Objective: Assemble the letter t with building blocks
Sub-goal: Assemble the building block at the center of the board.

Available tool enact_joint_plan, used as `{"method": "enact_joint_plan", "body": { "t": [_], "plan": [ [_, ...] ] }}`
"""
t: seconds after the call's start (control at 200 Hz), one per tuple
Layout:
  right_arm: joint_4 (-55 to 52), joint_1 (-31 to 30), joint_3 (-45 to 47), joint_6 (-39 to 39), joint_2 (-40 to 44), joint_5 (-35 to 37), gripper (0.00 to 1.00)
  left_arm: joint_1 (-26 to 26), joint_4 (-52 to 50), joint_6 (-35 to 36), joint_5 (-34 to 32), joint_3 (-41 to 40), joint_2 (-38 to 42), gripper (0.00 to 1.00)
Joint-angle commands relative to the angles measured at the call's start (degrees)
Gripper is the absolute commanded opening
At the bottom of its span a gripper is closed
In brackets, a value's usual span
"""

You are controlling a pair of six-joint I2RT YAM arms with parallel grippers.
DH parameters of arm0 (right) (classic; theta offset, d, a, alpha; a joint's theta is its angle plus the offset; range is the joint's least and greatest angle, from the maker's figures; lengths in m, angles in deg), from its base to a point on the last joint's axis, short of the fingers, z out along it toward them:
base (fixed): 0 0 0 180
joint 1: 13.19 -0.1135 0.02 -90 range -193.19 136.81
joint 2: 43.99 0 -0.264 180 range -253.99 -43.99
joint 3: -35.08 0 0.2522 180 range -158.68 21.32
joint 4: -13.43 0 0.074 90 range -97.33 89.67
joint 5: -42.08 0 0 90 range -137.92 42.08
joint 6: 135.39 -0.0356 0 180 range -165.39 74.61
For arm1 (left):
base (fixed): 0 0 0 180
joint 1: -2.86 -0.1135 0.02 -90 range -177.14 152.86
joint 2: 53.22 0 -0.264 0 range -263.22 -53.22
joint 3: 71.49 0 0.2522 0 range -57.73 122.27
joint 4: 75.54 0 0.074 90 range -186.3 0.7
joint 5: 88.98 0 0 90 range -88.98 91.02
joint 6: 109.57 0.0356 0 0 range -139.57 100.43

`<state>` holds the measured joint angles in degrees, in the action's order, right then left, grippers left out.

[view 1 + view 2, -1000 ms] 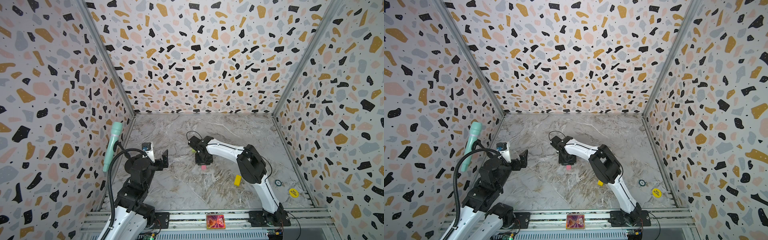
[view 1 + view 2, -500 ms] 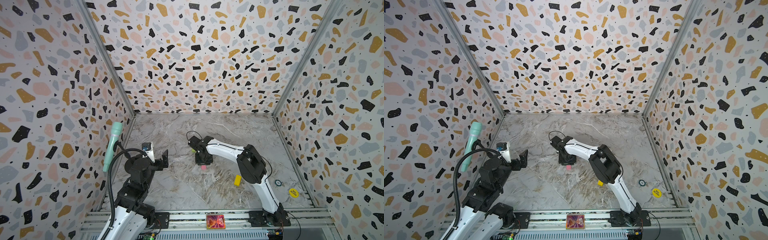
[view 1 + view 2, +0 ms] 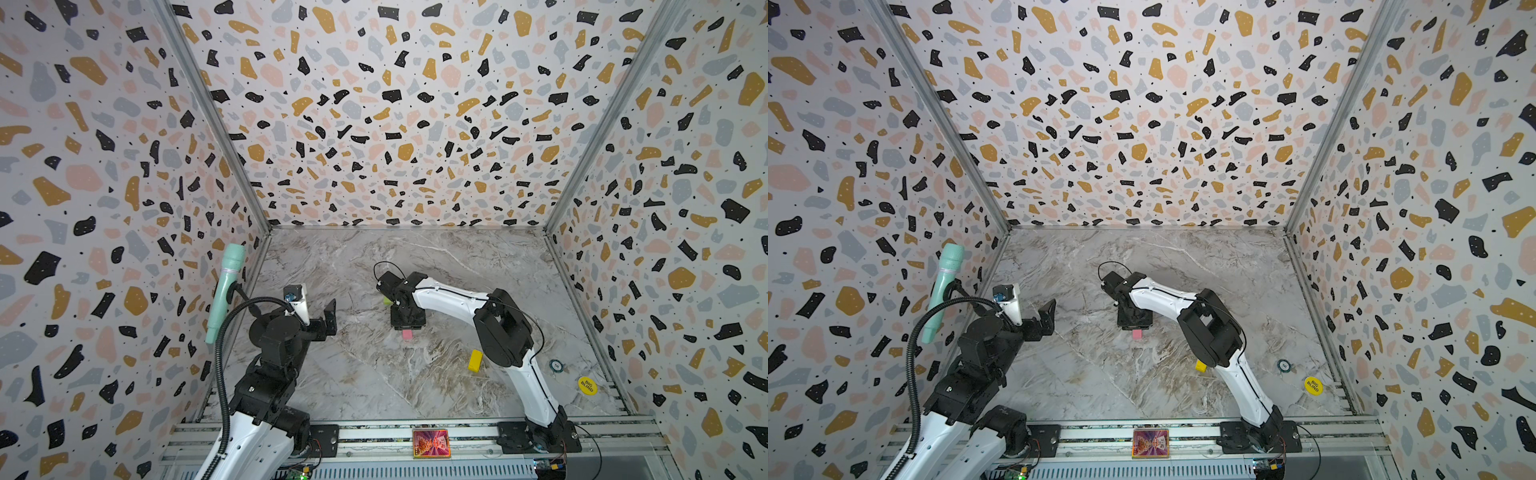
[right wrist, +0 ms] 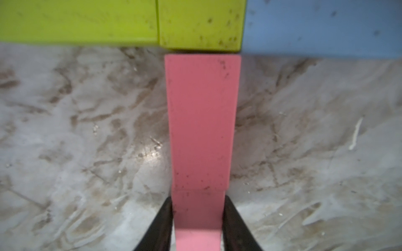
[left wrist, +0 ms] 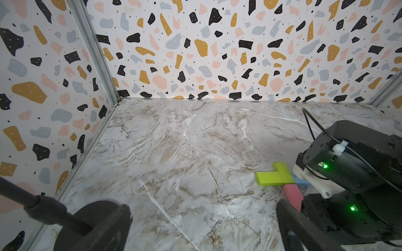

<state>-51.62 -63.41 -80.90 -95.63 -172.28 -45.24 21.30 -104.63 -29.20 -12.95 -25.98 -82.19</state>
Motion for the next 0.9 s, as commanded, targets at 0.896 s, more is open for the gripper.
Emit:
{"method": "enact_joint_plan", "body": {
  "t": [0.896],
  "plan": [
    [-8.37,-0.13,-10.81,2.51,5.23,2.3,0.54,0.17,1.67,0.59,0.27,-0.37,-0.13,0.99]
  ]
}}
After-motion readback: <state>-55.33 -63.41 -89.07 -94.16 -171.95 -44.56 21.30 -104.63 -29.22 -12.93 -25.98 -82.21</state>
